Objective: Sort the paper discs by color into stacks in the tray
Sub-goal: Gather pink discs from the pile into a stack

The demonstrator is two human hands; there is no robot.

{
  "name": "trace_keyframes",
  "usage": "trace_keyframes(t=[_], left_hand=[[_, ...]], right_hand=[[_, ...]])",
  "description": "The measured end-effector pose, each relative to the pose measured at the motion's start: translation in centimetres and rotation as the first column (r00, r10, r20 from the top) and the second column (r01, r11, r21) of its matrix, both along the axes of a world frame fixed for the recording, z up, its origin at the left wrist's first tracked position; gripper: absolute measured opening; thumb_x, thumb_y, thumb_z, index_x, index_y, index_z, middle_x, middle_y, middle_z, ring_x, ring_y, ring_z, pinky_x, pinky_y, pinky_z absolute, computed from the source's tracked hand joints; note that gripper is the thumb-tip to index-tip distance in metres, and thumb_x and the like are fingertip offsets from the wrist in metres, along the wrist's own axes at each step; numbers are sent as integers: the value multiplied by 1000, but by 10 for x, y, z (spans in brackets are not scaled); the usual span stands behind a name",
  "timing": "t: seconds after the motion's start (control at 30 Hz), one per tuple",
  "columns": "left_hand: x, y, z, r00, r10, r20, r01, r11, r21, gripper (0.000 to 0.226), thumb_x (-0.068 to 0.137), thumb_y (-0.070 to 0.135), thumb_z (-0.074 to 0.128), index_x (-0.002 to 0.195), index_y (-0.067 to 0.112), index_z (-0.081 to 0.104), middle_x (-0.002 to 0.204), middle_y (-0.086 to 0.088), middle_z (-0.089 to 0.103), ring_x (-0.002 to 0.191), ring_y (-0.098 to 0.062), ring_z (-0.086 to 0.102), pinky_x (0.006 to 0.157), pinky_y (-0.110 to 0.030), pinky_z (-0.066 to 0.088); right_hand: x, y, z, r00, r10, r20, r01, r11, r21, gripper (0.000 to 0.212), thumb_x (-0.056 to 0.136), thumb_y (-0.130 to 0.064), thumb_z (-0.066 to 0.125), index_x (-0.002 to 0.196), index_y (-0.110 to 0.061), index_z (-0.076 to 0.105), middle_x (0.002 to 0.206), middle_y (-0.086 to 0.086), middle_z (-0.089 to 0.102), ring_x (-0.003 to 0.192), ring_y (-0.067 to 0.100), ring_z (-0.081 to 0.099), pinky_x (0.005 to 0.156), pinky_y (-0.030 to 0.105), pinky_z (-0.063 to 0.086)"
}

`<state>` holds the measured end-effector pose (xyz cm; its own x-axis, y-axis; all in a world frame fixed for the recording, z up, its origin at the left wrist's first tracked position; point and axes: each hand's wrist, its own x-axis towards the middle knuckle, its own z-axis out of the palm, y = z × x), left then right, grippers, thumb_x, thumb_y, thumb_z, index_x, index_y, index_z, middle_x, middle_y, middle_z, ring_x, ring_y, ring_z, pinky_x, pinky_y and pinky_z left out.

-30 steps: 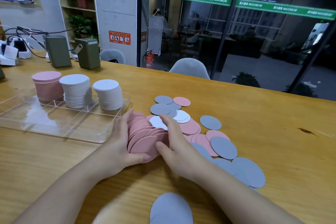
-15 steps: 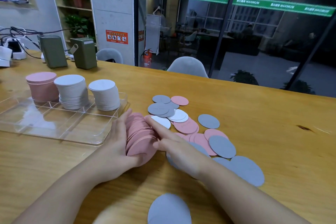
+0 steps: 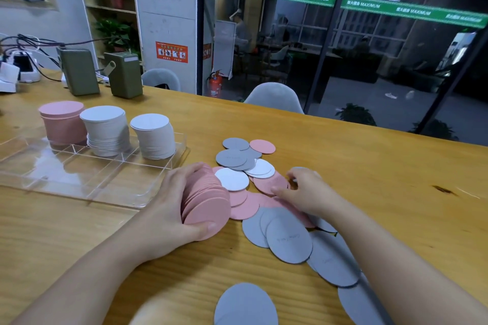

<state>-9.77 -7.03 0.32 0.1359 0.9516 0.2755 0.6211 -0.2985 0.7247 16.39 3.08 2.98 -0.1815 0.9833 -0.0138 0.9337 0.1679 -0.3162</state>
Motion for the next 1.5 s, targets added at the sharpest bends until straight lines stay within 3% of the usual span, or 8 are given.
trace_keyframes(t=[0.1,0.37,0.57,0.87,1.03,1.23,1.37,1.5], left_hand=[[-1,0,-1,1000,-4,-6,4,1000,9,95,66,31,83,122,64,14,130,42,14,114,33,16,86,7,23],[-2,1,2,1000,-13,5,13,1000,-23,93,56,46,74,121,69,12,131,45,13,121,27,19,97,-10,27],[-2,0,3,1000,-12,1,12,1000,-19,92,56,47,74,118,74,11,130,45,14,120,27,19,100,-17,28],[-1,-1,5,1000,-4,5,4,1000,-20,91,49,57,68,118,75,11,131,43,17,121,26,19,101,-19,28],[0,-1,5,1000,-1,-4,1,1000,-26,90,49,60,66,119,71,11,132,41,16,122,25,17,102,-19,26],[1,-2,6,1000,-3,-7,2,998,-62,94,50,60,66,121,67,6,134,29,19,116,33,12,99,-13,21],[2,-3,8,1000,-9,10,10,994,-107,107,43,67,69,126,61,0,129,41,10,111,38,6,99,-14,21],[0,-3,10,1000,1,9,0,994,-112,128,24,89,64,130,58,0,132,36,11,111,39,5,95,-2,19]], right_hand=[[-14,2,3,997,-62,39,63,998,-17,50,80,-61,56,66,-19,34,77,-3,43,84,19,41,54,26,28],[-32,11,14,998,-63,19,66,963,-261,38,78,-44,69,74,-12,48,94,5,69,74,19,50,65,27,39],[-27,6,22,997,-76,10,75,940,-334,50,72,-56,72,89,-10,62,94,3,59,74,16,50,59,25,38],[-22,0,14,932,-129,-340,52,972,-229,45,87,-21,60,122,-8,35,94,14,64,68,23,55,53,27,41],[-10,-11,13,866,37,-499,-47,999,-7,18,88,-16,59,101,-17,47,92,-5,54,76,10,50,60,22,39],[-8,-38,19,663,282,-694,-347,936,49,23,87,-3,61,99,-23,62,95,-10,67,90,11,63,82,27,51],[-23,-52,15,662,327,-674,-427,904,19,17,88,-5,59,94,-20,62,93,2,67,90,19,63,85,36,49],[-45,-61,6,702,331,-631,-391,919,47,20,86,-6,62,87,-24,54,83,-12,57,77,5,54,76,29,48]])
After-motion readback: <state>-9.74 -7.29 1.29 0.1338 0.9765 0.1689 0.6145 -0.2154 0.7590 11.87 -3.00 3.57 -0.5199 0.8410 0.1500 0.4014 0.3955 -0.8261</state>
